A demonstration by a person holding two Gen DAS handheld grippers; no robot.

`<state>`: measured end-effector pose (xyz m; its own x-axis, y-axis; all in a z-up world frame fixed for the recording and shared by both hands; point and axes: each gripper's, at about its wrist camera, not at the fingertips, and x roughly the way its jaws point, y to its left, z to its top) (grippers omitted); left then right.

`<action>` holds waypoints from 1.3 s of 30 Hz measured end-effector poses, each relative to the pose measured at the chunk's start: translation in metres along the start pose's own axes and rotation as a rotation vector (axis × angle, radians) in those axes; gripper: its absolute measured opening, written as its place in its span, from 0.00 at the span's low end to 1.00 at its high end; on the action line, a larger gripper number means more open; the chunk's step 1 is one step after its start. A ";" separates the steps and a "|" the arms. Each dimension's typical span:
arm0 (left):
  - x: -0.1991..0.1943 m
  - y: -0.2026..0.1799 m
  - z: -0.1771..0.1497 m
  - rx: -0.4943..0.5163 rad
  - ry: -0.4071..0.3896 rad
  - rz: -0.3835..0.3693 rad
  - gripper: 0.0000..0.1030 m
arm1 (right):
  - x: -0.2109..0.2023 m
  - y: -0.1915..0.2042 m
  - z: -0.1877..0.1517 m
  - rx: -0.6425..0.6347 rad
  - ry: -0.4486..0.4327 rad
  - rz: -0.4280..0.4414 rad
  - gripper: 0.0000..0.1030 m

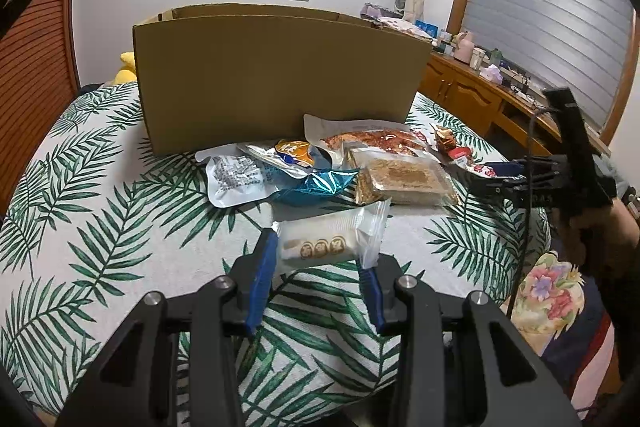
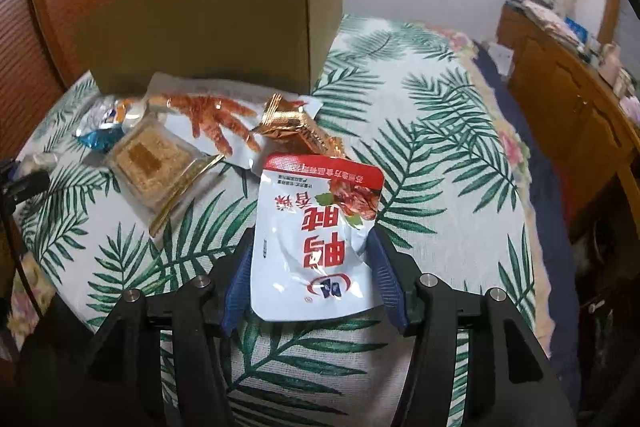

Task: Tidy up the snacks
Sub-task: 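Carry both packets into the box and open both tools to release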

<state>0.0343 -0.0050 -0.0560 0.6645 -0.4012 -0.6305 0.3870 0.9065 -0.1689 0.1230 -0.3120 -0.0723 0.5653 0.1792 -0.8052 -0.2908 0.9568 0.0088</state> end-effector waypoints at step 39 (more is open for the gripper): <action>-0.014 -0.001 0.049 0.016 -0.087 0.017 0.37 | -0.077 0.048 0.025 -0.097 -0.265 0.044 0.36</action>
<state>0.0560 -0.0062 -0.0098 0.7240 -0.3963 -0.5646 0.3848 0.9114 -0.1463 0.0853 -0.2740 0.0049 0.7285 0.2863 -0.6224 -0.3851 0.9225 -0.0265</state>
